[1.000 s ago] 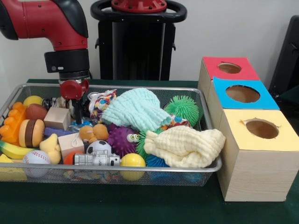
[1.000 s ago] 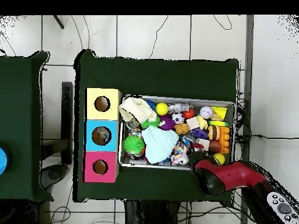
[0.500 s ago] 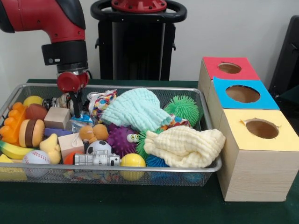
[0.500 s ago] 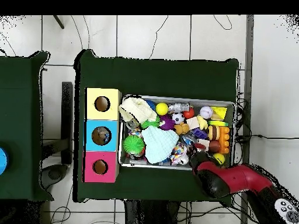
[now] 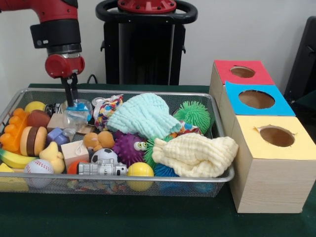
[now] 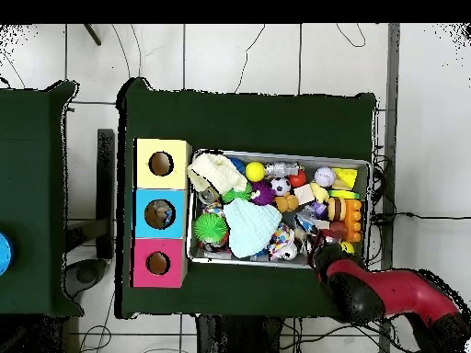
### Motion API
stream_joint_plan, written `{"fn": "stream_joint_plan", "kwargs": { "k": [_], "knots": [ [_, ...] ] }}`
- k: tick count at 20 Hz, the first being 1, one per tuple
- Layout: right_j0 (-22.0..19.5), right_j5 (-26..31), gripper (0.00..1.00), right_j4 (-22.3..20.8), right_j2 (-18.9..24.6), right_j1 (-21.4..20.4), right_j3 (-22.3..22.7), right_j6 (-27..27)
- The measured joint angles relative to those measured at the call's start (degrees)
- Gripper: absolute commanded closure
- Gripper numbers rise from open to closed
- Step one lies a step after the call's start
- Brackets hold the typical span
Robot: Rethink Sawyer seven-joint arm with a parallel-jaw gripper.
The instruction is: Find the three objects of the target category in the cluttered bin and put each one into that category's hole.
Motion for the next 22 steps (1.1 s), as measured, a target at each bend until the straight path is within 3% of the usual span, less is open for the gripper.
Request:
{"fn": "stream_joint_plan", "kwargs": {
  "k": [8,17,22],
  "knots": [
    [-2.7,1.4,1.00,2.5,4.6,-3.9,1.7,0.0],
    [-5.5,2.6,1.00,11.9,10.9,-12.4,8.5,0.0],
    [-8.2,3.7,1.00,20.0,16.0,-19.2,13.4,0.0]
  ]
}}
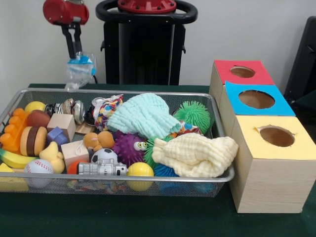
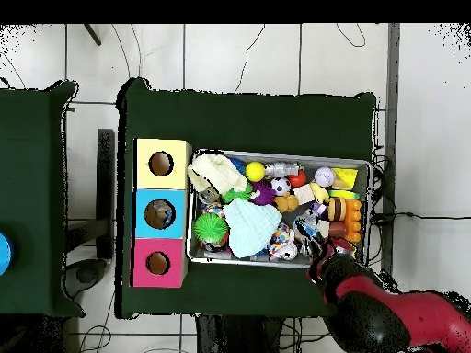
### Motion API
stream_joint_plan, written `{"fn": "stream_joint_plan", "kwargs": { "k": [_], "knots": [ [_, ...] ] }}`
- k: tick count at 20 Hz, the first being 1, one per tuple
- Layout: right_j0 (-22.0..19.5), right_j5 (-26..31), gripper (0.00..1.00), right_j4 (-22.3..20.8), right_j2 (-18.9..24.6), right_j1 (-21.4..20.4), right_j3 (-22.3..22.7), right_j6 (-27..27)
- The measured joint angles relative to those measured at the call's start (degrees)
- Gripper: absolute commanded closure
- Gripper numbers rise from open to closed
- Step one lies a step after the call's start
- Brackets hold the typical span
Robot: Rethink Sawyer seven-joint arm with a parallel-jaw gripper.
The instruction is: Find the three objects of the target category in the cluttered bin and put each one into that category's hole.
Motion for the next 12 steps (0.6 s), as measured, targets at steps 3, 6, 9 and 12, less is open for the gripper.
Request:
{"fn": "stream_joint_plan", "kwargs": {
  "k": [3,6,9,12],
  "knots": [
    [-2.1,0.7,1.00,5.4,3.7,-4.3,2.9,0.0],
    [-3.7,1.2,1.00,9.4,6.7,-7.5,5.1,0.0],
    [-4.5,1.3,1.00,13.7,9.5,-10.7,7.5,0.0],
    [-4.3,1.3,1.00,16.5,11.0,-12.7,9.3,0.0]
  ]
}}
